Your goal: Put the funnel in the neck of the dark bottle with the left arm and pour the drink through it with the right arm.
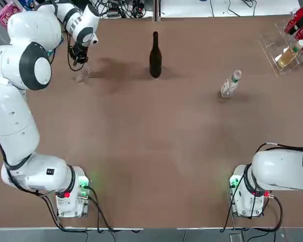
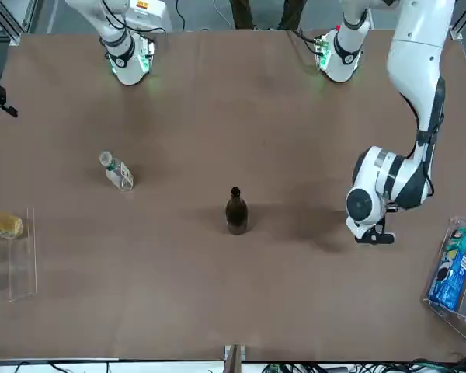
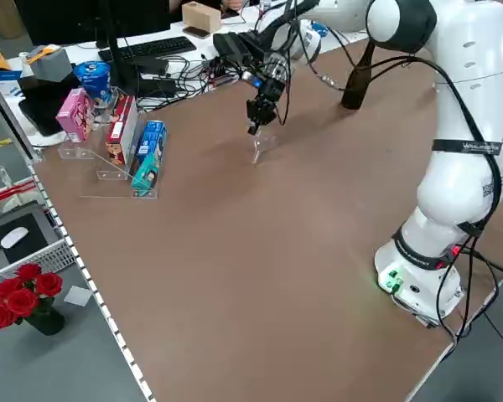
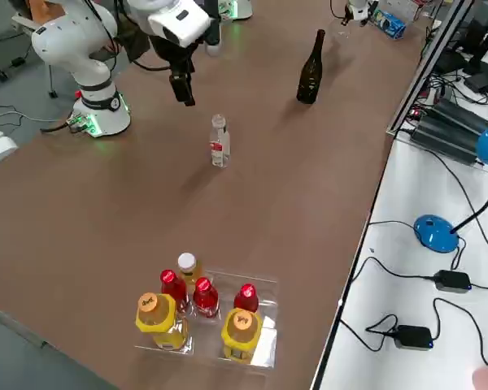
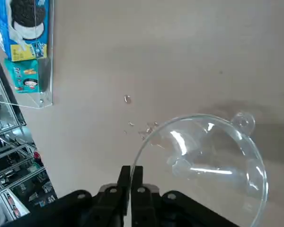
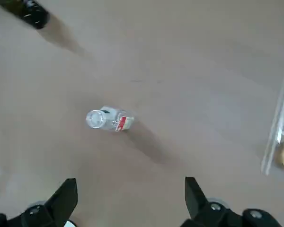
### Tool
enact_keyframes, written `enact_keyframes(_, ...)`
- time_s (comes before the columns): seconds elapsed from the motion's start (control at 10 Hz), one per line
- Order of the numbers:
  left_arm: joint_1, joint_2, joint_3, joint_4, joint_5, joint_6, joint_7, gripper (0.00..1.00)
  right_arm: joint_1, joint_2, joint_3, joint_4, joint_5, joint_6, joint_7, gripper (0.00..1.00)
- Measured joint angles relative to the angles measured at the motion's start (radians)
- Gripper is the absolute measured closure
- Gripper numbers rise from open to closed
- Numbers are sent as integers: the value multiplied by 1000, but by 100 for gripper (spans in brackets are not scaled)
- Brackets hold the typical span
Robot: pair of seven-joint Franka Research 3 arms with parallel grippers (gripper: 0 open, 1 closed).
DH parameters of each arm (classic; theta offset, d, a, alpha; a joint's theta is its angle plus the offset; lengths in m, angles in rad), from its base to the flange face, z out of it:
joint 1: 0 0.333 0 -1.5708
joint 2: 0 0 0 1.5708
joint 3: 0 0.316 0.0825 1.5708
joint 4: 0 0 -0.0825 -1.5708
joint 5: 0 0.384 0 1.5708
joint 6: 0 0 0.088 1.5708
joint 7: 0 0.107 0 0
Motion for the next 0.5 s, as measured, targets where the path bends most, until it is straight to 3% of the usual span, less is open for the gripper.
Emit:
enact_keyframes(0.2, -1, -48, -62, 35, -34, -65, 0, 95, -1, 23, -40, -50, 73, 2, -209, 0)
enact_keyframes(0.5, -1, -149, -110, 115, -193, -103, 4, 95, -9, 139, -122, -69, 194, 1, -550, 0)
